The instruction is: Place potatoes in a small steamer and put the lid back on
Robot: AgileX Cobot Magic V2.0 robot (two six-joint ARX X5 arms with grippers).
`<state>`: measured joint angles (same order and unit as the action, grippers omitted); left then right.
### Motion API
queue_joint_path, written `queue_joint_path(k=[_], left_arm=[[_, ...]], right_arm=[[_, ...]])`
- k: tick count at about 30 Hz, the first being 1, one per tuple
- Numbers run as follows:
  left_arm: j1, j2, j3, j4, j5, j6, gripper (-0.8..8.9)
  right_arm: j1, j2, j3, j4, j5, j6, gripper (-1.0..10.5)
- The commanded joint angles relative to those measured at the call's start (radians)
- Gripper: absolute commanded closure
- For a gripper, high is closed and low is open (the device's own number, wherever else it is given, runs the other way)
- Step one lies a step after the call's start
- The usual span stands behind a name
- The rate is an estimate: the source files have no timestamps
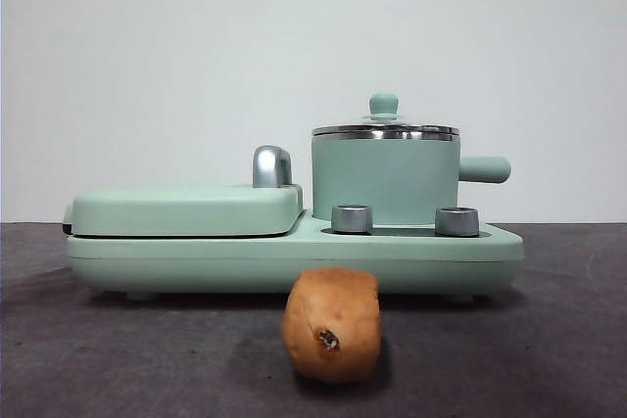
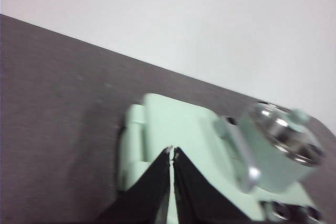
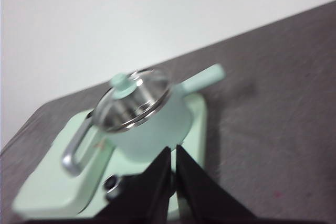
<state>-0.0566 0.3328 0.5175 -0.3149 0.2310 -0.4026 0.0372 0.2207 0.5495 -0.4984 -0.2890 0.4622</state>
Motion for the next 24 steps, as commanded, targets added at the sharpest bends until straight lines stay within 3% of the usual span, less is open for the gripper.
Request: queue_joint_path(k=[1,5,10,14,18,22,24], left_arm=[[-0.007,0.075,0.1,-0.021,0.047,0.0,8.05],[-0.021,0.19,0.222,-0.066,0.14,0.05,8.05],[-0.044,0.305,0.315,-0.126,0.275,0.108,8.05],[-0.077,0.389,0.353,-0.142,0.397,0.108,8.05],[-0.119,0.447,0.357,-0.142,0.447,0.108,7.9],[-0.158,0.486,0.357,-0.141,0.447,0.133,7.74],[-0.176,0.5,0.357,-0.14,0.447,0.15,6.95]], right_arm=[[-0.001,0.064,0.076,-0.033,-0.064,-0.012,9.4],[-0.001,0.164,0.163,-0.045,-0.232,-0.064,9.4],[-0.001,0.272,0.245,-0.084,-0.369,-0.118,9.4],[0.0,0.335,0.29,-0.12,-0.389,-0.188,9.3],[0.0,0.357,0.296,-0.122,-0.391,-0.217,9.3],[0.0,0.365,0.296,-0.126,-0.391,-0.24,7.8],[0.0,0.365,0.296,-0.128,-0.392,-0.239,7.0]])
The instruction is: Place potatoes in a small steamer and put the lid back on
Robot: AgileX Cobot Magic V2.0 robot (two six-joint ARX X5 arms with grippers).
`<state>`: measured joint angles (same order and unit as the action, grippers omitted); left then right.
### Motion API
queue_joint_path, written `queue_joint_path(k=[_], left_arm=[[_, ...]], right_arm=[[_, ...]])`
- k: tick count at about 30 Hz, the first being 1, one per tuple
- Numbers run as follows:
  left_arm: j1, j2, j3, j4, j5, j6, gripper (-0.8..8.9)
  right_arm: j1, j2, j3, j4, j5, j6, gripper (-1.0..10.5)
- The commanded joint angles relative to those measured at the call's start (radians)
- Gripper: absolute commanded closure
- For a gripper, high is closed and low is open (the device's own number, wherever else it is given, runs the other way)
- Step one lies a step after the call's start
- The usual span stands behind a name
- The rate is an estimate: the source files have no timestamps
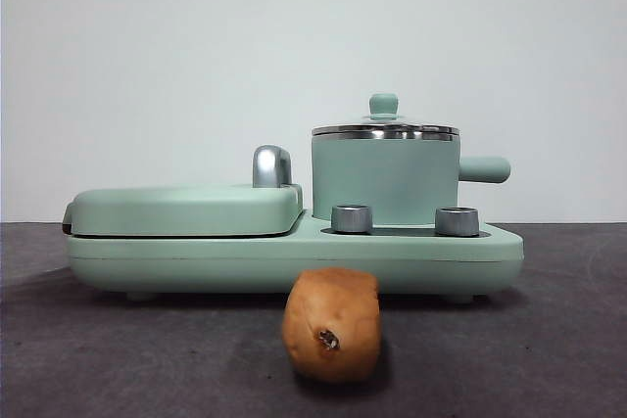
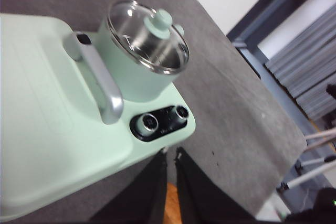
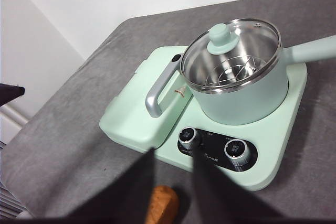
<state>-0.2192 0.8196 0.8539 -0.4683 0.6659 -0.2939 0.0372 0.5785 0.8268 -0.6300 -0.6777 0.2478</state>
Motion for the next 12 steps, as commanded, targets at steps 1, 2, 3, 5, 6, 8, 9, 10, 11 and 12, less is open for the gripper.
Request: queue_joint_path(k=[1,2,3,5,6,8,9,10,11,12], left_arm=[[-0.021,0.018,0.021,0.015,0.012,0.05,6.37],[-0.03,0.024,0.021,0.018,0.012,0.056,5.48],[-0.036,0.027,0.021,0.02,0.012,0.06,4.8],[-0.049,0.033,0.021,0.02,0.011,0.075,3.83],[-0.055,0.037,0.021,0.021,0.011,0.078,3.61],[-0.065,0.045,0.021,0.024,0.011,0.081,3.5],[-0.069,0.049,0.021,0.027,0.011,0.08,3.49],[-0.072,0.053,0.022,0.034,0.011,0.08,3.5],[-0.079,0.061,0.023,0.046,0.011,0.08,3.49],[-0.084,0.067,0.023,0.056,0.011,0.08,3.49]], right_arm=[[0.0,0.008,0.019,0.001,-0.003,-0.025,6.7],[0.0,0.008,0.019,0.0,-0.003,-0.025,6.3],[0.0,0.008,0.019,0.0,-0.003,-0.025,6.1],[0.0,0.008,0.019,0.0,-0.003,-0.026,5.5],[0.0,0.008,0.019,0.0,-0.003,-0.026,5.4],[0.0,0.008,0.019,0.0,-0.003,-0.028,5.1],[0.0,0.008,0.019,0.0,-0.003,-0.028,5.1],[0.0,0.008,0.019,0.0,-0.003,-0.028,5.1],[0.0,0.008,0.019,0.0,-0.003,-0.028,5.1],[0.0,0.008,0.019,0.0,-0.003,-0.028,5.1]])
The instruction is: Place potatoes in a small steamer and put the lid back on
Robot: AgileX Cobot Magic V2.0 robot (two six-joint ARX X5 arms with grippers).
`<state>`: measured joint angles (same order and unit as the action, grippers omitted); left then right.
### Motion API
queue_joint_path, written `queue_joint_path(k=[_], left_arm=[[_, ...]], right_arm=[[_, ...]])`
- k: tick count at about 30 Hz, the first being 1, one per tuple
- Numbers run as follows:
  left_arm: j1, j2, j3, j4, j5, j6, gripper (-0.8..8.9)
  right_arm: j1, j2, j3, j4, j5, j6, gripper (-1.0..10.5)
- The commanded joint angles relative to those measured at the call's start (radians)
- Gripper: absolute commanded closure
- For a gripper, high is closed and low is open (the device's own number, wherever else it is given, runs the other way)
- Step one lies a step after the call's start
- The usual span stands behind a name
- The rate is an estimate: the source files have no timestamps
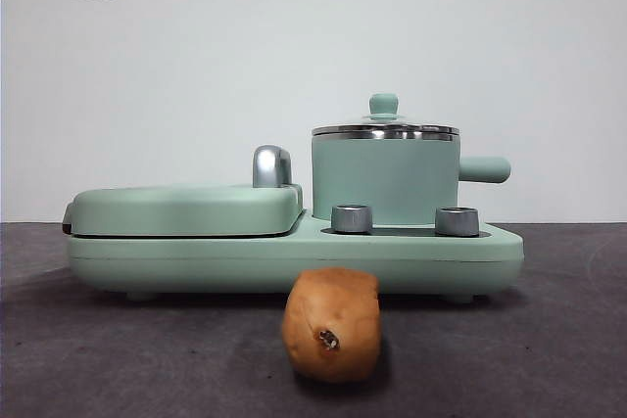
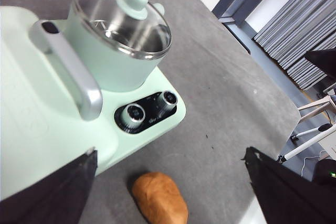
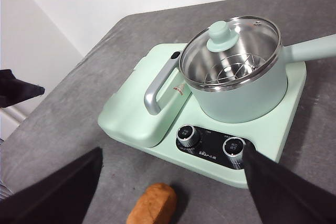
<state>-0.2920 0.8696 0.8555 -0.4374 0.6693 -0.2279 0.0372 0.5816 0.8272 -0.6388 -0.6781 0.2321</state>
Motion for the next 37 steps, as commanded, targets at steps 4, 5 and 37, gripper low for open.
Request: queue_joint_path(k=[4,5,37], left_arm=[[-0.037,0.063,0.043,0.067,0.007,0.014,3.49],[-0.045,0.084,0.06,0.069,0.003,0.017,3.49],[-0.354,0.998,0.904,0.043,-0.495,0.272,3.5]], right_arm=[[0.0,0.005,0.018,0.009,-0.003,-0.012,5.1],[0.0,0.005,0.018,0.009,-0.003,-0.012,5.1],[0.0,0.005,0.018,0.009,-0.003,-0.012,5.1]])
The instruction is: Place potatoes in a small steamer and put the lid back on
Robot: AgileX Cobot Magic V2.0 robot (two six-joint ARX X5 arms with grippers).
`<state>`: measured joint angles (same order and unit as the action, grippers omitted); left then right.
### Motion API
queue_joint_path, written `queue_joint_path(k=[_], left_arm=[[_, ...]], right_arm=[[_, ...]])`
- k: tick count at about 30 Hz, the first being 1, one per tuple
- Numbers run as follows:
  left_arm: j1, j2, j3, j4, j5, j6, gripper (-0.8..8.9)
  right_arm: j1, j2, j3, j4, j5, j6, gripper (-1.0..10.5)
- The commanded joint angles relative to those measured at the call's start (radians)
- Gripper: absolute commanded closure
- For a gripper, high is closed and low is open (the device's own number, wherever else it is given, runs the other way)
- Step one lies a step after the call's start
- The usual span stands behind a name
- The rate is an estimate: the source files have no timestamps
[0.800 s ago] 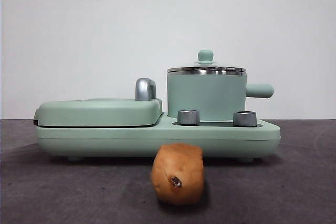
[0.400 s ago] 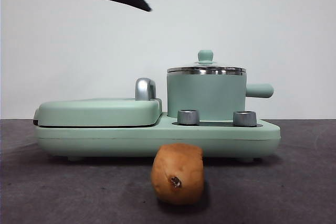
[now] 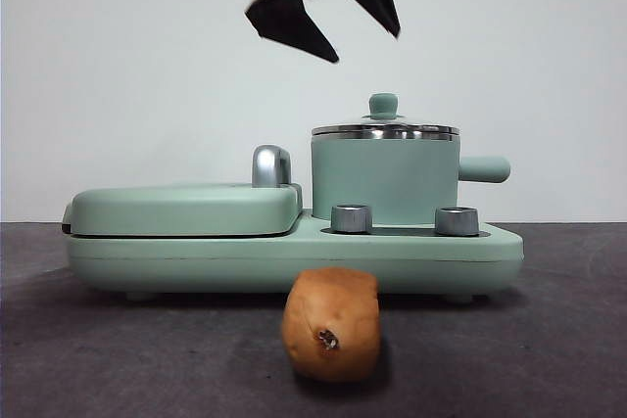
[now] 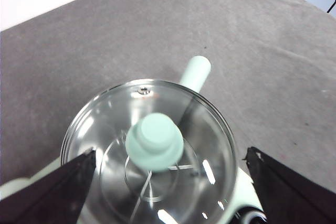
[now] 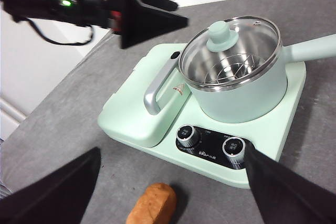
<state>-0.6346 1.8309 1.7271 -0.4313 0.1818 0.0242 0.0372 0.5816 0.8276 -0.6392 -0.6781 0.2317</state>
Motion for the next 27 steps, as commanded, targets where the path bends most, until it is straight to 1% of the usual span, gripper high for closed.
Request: queue_joint_path(k=[1,7,22,26,27], left_arm=[[-0.013,0.049,0.032,0.055,-0.007,0.02,3.5],[-0.015,0.099,0.032,0.122,-0.008,0.015,3.5],[-0.014,0.193,0.032,0.193,-0.01,0.029,3.58],[-0.014,0.201,0.032,0.195,-0.01,0.029,4.17],[-0.014,0.201,0.032,0.198,-0.01,0.033,4.19]], right_arm=[[0.0,0.005,0.018,0.01,-0.003,-0.012,5.1],[0.0,0.005,0.018,0.009,-0.003,-0.012,5.1],[0.0,0.005,0.018,0.009,-0.002,-0.012,5.1],[0.0,0.005,0.018,0.009,-0.002,-0.012,5.1],[0.0,0.005,0.018,0.009,-0.002,-0.012,5.1]])
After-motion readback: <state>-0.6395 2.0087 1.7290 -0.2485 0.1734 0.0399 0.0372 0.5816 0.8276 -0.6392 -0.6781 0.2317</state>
